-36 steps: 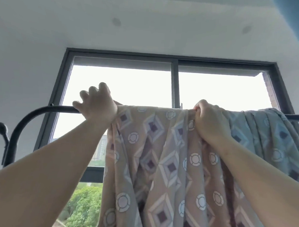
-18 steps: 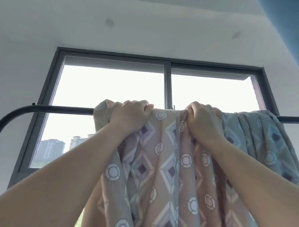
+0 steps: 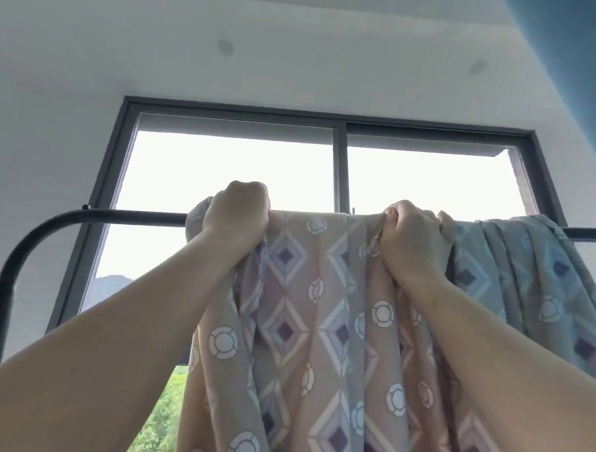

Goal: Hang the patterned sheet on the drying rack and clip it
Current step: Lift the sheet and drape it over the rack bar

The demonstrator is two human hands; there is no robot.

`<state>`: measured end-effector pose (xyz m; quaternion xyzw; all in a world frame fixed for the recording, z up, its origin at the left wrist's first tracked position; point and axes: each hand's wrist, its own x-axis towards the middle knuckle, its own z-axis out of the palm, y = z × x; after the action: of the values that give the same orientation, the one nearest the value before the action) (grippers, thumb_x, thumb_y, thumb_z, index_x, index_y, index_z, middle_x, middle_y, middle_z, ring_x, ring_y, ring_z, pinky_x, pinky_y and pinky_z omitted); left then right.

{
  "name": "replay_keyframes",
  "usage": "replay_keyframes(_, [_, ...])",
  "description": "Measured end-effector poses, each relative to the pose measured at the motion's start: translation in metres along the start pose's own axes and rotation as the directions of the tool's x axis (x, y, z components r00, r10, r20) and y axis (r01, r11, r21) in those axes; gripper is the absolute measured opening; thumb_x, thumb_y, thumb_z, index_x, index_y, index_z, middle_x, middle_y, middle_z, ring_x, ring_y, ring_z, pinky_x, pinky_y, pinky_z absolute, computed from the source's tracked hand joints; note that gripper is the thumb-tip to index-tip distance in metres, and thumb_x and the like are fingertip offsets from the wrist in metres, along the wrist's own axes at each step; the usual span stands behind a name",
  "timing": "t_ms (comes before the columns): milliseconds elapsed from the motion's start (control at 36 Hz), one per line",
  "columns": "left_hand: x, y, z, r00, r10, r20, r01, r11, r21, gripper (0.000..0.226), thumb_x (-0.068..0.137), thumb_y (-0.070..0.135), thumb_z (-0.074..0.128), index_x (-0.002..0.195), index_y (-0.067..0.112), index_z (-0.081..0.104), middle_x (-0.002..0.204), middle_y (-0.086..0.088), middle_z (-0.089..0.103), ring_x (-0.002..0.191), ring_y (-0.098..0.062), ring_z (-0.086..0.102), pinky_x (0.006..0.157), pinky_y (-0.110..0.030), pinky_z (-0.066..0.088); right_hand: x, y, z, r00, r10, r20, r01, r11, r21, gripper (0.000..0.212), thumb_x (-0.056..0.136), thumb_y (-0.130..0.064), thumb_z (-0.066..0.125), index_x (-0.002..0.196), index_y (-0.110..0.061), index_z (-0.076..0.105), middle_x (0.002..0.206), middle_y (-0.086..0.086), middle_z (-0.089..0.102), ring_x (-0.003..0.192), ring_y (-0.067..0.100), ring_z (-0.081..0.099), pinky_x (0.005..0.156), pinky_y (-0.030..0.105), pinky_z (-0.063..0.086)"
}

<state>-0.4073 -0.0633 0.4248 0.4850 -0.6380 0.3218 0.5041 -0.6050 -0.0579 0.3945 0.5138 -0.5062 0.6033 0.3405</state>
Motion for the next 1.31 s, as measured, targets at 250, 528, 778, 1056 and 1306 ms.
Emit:
replay_keyframes(250, [-0.006, -0.007, 0.009, 0.991, -0.013, -0.136, 0.045, 0.970, 0.238, 0.021, 0.088, 0.003, 0.043, 0.100, 0.007, 0.061, 0.095, -0.008, 0.063, 0.090, -0.027, 0.054, 0.078, -0.032, 0.035, -0.007, -0.005, 0.000, 0.999, 0.041, 0.034, -0.043, 0.997, 0.061, 0.018, 0.097, -0.019, 0.030, 0.097, -0.017, 0.048, 0.087, -0.001, 0.052, 0.107, 0.024, 0.049, 0.109, 0.042, 0.022])
replay_keyframes(528, [-0.001, 0.018, 0.024, 0.985, 0.167, 0.033, -0.147, 0.934, -0.326, 0.024, 0.093, 0.023, 0.049, 0.093, 0.018, 0.073, 0.098, 0.001, 0.072, 0.092, -0.019, 0.063, 0.086, -0.035, 0.048, -0.005, 0.004, 0.005, 0.986, -0.138, 0.098, 0.115, 0.972, 0.206, 0.028, 0.097, -0.016, 0.039, 0.106, -0.014, 0.065, 0.102, 0.002, 0.068, 0.100, 0.020, 0.056, 0.081, 0.030, 0.040])
replay_keyframes(778, [0.008, 0.001, 0.022, 0.992, 0.123, 0.017, -0.119, 0.981, -0.154, 0.025, 0.093, 0.013, 0.044, 0.095, 0.006, 0.068, 0.098, -0.013, 0.069, 0.093, -0.030, 0.060, 0.082, -0.034, 0.046, 0.006, 0.031, -0.008, 0.997, -0.044, 0.061, 0.046, 0.998, -0.034, 0.021, 0.094, -0.009, 0.035, 0.099, -0.004, 0.054, 0.094, 0.012, 0.061, 0.090, 0.026, 0.050, 0.082, 0.036, 0.039])
replay_keyframes(1056, [0.000, 0.042, 0.031, 0.981, 0.175, 0.081, -0.155, 0.965, -0.212, 0.029, 0.095, 0.023, 0.038, 0.100, 0.018, 0.066, 0.100, -0.003, 0.068, 0.096, -0.025, 0.058, 0.092, -0.036, 0.042, -0.002, 0.006, -0.001, 0.952, -0.221, 0.212, 0.226, 0.974, 0.001, 0.033, 0.099, -0.023, 0.030, 0.117, -0.017, 0.058, 0.117, 0.000, 0.062, 0.118, 0.020, 0.046, 0.108, 0.038, 0.024])
replay_keyframes(1306, [-0.005, 0.022, 0.029, 0.997, 0.075, 0.023, -0.070, 0.983, -0.172, 0.028, 0.098, 0.030, 0.033, 0.090, 0.017, 0.057, 0.085, -0.005, 0.062, 0.093, -0.027, 0.056, 0.090, -0.036, 0.034, 0.004, 0.026, -0.008, 0.988, -0.111, 0.104, 0.106, 0.993, 0.052, 0.023, 0.097, -0.019, 0.032, 0.091, -0.012, 0.053, 0.081, 0.003, 0.058, 0.092, 0.026, 0.051, 0.078, 0.035, 0.038])
